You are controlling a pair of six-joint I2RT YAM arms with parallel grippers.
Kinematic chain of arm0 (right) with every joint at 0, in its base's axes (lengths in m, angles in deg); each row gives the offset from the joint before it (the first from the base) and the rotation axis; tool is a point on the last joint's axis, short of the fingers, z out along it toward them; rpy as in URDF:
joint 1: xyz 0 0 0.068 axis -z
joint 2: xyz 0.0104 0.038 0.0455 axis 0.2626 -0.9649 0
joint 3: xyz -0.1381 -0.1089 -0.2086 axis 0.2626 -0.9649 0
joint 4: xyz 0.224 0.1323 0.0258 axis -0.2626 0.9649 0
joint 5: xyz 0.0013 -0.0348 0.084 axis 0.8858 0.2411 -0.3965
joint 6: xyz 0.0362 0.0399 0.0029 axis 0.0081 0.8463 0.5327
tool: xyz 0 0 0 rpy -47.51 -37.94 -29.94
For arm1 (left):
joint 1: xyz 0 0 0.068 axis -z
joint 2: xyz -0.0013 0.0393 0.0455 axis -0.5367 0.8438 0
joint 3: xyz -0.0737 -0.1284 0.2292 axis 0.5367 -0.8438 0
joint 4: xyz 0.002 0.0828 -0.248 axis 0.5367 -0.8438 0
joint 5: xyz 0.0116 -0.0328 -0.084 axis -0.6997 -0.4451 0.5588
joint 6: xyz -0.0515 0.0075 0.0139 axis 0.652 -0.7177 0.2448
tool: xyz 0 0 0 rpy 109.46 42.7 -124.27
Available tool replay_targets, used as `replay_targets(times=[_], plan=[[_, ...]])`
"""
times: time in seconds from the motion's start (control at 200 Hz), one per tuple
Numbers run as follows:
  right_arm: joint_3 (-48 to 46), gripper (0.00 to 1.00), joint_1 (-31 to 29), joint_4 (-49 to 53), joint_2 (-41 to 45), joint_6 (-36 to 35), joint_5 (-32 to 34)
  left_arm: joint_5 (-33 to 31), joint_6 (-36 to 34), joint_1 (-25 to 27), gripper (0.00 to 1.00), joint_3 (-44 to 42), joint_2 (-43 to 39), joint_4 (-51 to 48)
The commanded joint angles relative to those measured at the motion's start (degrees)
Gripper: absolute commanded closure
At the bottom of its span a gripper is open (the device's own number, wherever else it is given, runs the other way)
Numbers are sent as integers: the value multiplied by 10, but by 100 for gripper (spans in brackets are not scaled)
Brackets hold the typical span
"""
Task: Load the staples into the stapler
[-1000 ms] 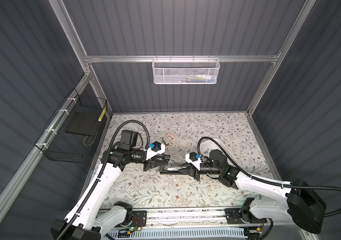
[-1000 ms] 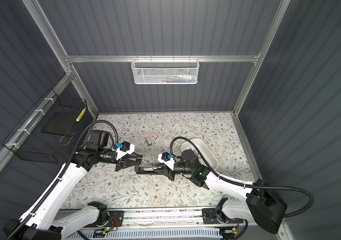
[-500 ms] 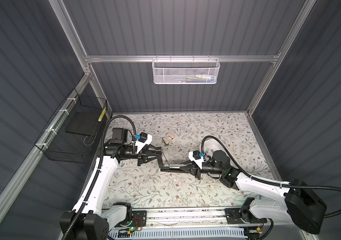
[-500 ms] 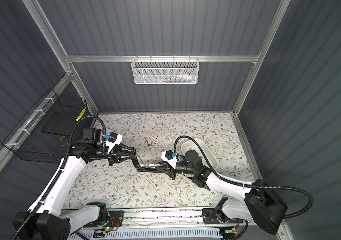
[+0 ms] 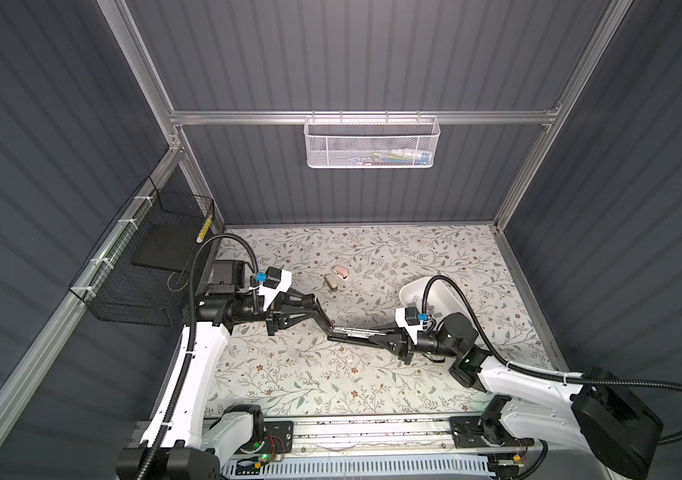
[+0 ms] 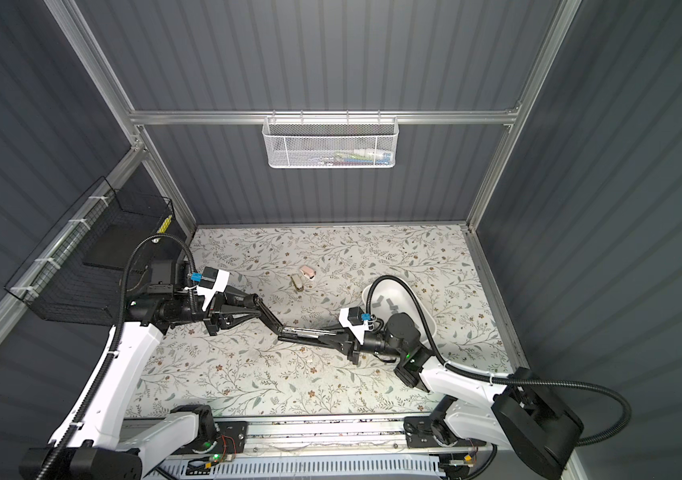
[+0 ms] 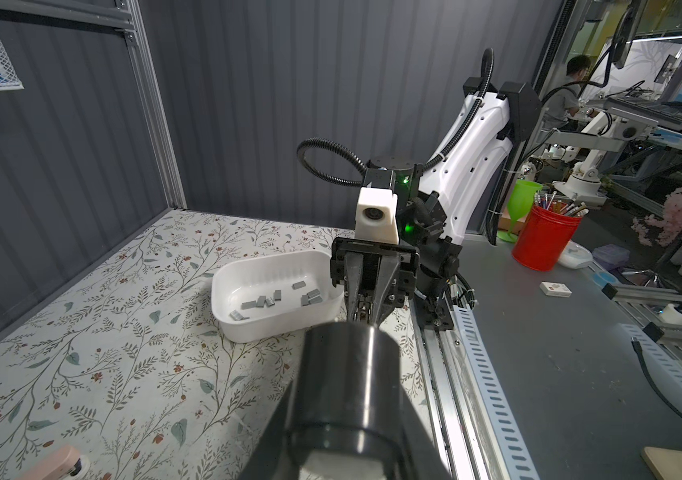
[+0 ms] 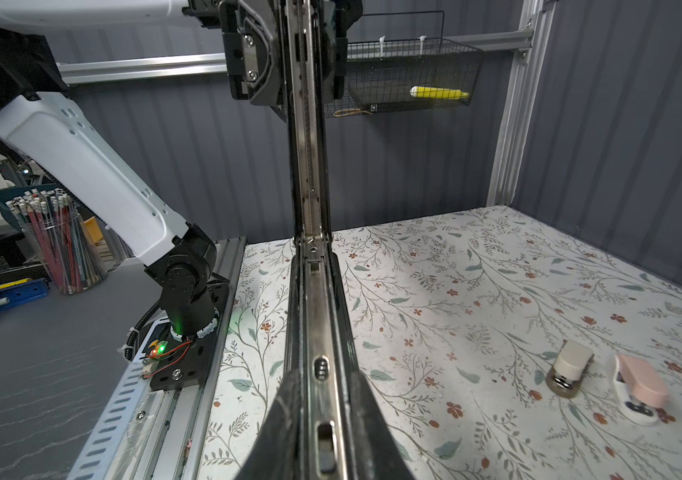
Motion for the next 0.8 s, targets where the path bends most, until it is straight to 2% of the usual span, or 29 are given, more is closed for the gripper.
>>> replay_targets(times=[0.0, 0.15, 0.235, 0.32, 0.46, 0.66, 0.795], plan=[[-13, 100, 13, -3, 0, 28, 24, 5, 60, -18, 100, -3, -26, 83], [2, 100, 14, 44, 1, 14, 36, -1, 102, -18, 100, -14, -60, 120], [7, 100, 13, 60, 3, 10, 47, -2, 157, -18, 100, -42, -90, 194], [11, 79, 13, 72, 3, 9, 57, -25, 224, -18, 100, -74, -118, 274], [9, 72, 13, 79, 11, 7, 71, -42, 274, -17, 100, -107, -153, 346], [17, 55, 13, 122, 38, -6, 83, -14, 267, -17, 100, -103, -133, 347], [23, 50, 13, 155, 63, -20, 86, 15, 199, -14, 100, -81, -111, 283]])
